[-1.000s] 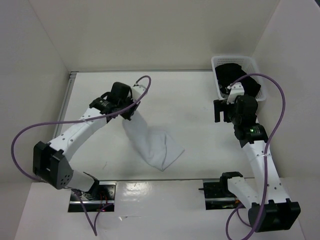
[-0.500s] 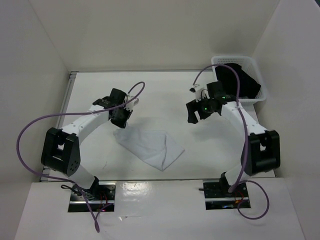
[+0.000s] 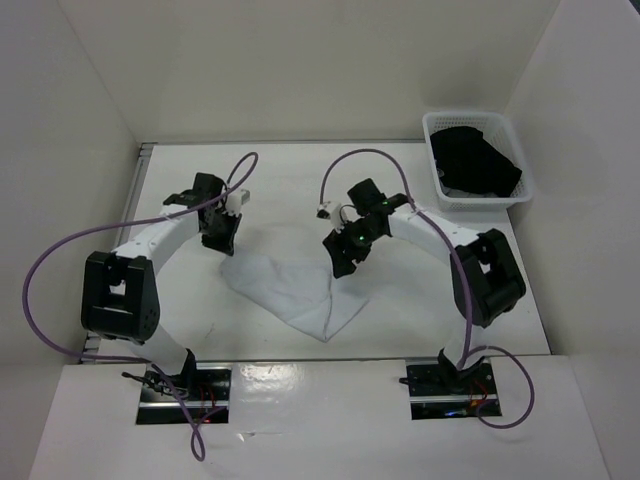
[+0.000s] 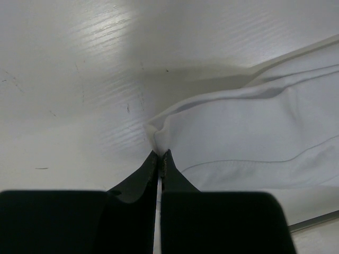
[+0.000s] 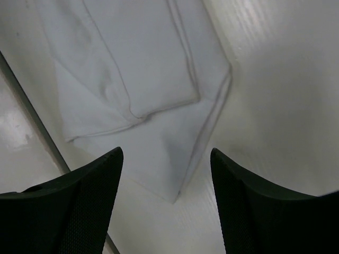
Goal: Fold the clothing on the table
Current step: Flatten the skirt out
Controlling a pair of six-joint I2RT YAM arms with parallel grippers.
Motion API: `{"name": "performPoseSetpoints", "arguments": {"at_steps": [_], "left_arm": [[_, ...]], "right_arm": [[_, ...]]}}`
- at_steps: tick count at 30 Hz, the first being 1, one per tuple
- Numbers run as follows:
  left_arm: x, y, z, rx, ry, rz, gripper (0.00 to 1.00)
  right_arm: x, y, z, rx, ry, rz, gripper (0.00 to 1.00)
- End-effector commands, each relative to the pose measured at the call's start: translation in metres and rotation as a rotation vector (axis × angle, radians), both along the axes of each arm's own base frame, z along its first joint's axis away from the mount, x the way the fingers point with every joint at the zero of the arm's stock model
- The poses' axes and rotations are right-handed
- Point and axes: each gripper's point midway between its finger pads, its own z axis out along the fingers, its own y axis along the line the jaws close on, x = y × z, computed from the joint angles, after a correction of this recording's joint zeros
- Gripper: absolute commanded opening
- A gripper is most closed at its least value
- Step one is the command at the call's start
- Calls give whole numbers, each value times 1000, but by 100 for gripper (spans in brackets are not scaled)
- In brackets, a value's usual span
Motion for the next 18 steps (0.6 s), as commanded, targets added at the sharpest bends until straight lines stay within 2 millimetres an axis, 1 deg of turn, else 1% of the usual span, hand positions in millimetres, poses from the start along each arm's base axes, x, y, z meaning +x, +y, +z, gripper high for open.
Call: {"name": "performPoseSetpoints", "arguments": {"at_steps": [1,2,3,4,5,6,7,8,12,14,15,17,18], "left_arm": [[-2,5,4,-48,15,38,0],[0,12,5,-63,15,59,0],[0,13,2,-73,27,68,0],[-2,18,1,-72,36,80,0],[-2,18,-1,-85,46,85,0],[-1,22,-1,-85,45,95,0],[-1,22,-1,-85,45,95,0],[-1,22,-1,-85,45,95,0],[-1,22,-1,-85,45,95,0],[-1,22,-1,-85,45,95,0],[-1,22,-1,-85,45,95,0],[-1,22,-1,-85,45,95,0],[-1,22,-1,-85,45,95,0]], "right_arm": [[-9,16,-11,1,41,76,70],[-10,15,-18,-9,58,76,69],[-8,21,-25,-16,70,86,68],[-12,19,-31,-32,98,86,66],[-10,22,-32,-25,104,89,64],[-13,23,-37,-32,116,98,63],[-12,26,-38,-23,118,109,63],[-13,25,-43,-30,131,109,63],[-17,30,-40,1,149,120,62],[-14,38,-31,40,145,132,62],[-16,39,-29,52,151,136,62],[-11,45,-24,78,147,144,62],[-11,45,-24,78,147,144,61]]}}
